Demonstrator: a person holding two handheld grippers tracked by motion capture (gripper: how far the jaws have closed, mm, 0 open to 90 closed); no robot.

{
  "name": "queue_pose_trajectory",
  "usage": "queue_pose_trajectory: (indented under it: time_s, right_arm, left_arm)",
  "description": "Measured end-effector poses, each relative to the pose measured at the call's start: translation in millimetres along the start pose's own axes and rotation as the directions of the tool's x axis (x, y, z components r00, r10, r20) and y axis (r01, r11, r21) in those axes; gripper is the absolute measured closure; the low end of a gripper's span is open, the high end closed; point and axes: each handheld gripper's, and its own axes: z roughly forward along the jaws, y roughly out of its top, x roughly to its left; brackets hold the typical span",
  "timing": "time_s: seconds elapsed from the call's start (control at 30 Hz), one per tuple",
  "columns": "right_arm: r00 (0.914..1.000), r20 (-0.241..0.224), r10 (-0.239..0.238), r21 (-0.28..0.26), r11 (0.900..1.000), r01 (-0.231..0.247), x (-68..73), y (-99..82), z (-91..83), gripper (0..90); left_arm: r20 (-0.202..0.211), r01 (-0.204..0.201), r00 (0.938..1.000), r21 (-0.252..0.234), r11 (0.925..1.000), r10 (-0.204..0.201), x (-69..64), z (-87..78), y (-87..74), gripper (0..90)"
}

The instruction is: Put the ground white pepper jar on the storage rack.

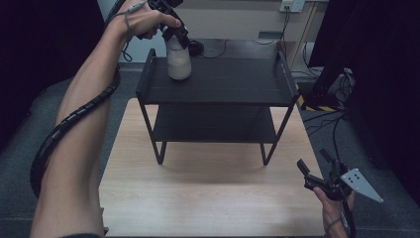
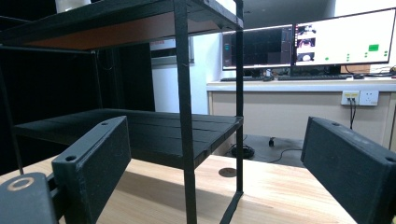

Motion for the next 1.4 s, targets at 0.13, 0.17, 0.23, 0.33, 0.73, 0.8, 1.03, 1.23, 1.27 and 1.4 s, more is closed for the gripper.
queue_pose_trajectory:
  time_s: [0.13, 0.17, 0.23, 0.33, 0.73, 0.8, 1.03, 1.23, 1.27, 1.4]
  right_arm:
    - [1.0000, 0.000, -0.001, 0.003, 1.0000, 0.001, 0.2, 0.0, -0.3, 8.5]
    - [1.0000, -0.001, 0.000, 0.003, 1.0000, 0.000, 0.2, -0.2, -0.2, 8.5]
    - [1.0000, -0.001, 0.001, 0.003, 1.0000, -0.001, 0.6, -0.3, 0.0, 8.5]
    - [1.0000, -0.004, -0.002, 0.002, 1.0000, 0.002, 1.2, 0.0, -0.3, 8.5]
    - [1.0000, -0.005, -0.002, 0.007, 1.0000, 0.002, 1.5, 0.2, -0.4, 8.5]
    - [1.0000, -0.005, -0.004, 0.007, 1.0000, 0.004, 1.7, 0.3, -0.3, 8.4]
    - [1.0000, -0.006, -0.005, 0.009, 1.0000, 0.005, 2.7, 0.7, 0.3, 8.4]
    - [0.9997, -0.017, -0.015, 0.009, 0.9998, 0.015, 5.3, 1.6, 1.3, 8.5]
    - [0.9998, -0.017, -0.014, 0.010, 0.9998, 0.014, 5.5, 1.6, 1.3, 8.5]
    - [0.9997, -0.016, -0.016, 0.011, 0.9998, 0.016, 6.3, 1.6, 1.4, 8.5]
  left_arm:
    - [0.004, 0.021, 0.9998, -0.010, 0.9997, -0.021, 3.4, 2.7, -1.0, 32.7]
    - [0.003, 0.023, 0.9997, -0.012, 0.9997, -0.023, 3.4, 3.2, -1.2, 32.6]
    - [-0.005, 0.027, 0.9996, -0.024, 0.9993, -0.027, 2.7, 4.0, -3.1, 32.1]
    - [-0.033, 0.043, 0.9985, -0.050, 0.9978, -0.044, 1.1, 1.5, -8.0, 20.0]
    - [-0.036, 0.012, 0.9991, -0.229, 0.9734, -0.021, -1.7, -49.2, -51.3, 12.1]
    - [-0.027, -0.002, 0.9996, -0.245, 0.9694, -0.005, -4.5, -58.3, -60.4, 12.0]
    - [-0.030, -0.030, 0.9993, -0.288, 0.9570, 0.022, -23.9, -90.0, -108.1, 5.4]
    - [-0.037, -0.069, 0.9974, -0.295, 0.9531, 0.061, -38.0, -105.6, -149.5, 4.7]
    - [-0.037, -0.075, 0.9970, -0.293, 0.9530, 0.068, -40.6, -106.9, -156.3, 4.4]
    - [-0.015, -0.091, 0.9957, -0.321, 0.9426, 0.091, -48.8, -109.3, -185.9, 4.1]
